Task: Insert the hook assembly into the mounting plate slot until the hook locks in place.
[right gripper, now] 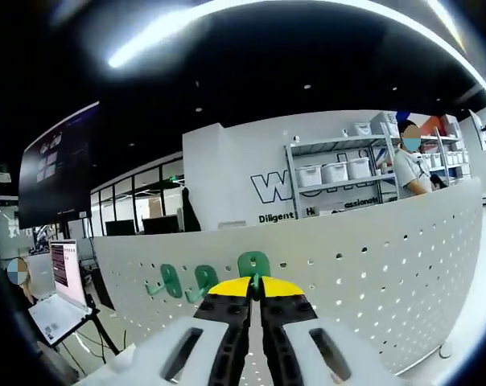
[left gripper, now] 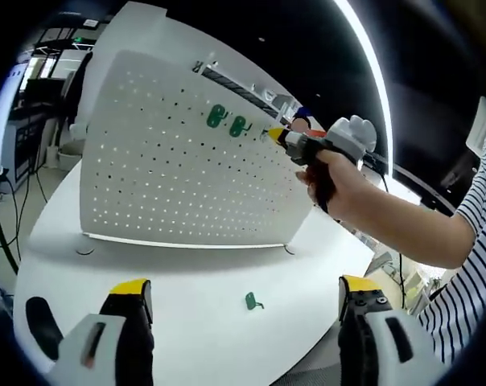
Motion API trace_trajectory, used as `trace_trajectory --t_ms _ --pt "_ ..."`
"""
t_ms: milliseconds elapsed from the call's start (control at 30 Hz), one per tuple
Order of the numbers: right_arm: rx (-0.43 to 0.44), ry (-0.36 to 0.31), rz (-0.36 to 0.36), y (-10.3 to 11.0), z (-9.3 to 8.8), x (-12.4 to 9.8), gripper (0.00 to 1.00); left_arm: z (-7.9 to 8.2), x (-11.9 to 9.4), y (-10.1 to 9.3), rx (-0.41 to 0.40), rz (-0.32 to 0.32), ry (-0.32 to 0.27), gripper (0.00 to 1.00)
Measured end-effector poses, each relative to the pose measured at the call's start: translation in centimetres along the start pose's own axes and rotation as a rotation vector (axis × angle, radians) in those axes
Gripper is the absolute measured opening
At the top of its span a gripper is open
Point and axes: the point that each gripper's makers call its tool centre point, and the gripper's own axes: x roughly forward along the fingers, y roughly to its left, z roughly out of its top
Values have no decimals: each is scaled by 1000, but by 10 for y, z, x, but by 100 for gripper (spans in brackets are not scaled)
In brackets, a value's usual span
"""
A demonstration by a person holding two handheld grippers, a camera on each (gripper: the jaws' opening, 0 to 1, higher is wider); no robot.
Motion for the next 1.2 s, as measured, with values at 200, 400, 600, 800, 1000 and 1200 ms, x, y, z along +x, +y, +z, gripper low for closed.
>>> trace_trajectory --t_ms 200,400,600,800,1000,1200 --pt "-15 -8 -23 -2 -3 4 0 -3 -2 4 -7 15 7 98" --pt "-39 -31 -53 0 -4 5 0 -6 0 6 -20 18 22 98" --pt "-2 -18 -75 -5 -10 8 0 -8 1 5 -14 16 33 98" --pt "0 -10 -77 -5 -11 12 0 -9 0 8 -17 20 38 97" --pt "1 2 -88 -6 -14 14 0 -12 3 6 -23 10 42 97" --pt "-10 11 -89 -6 -14 15 1 -15 7 0 -12 -4 53 97"
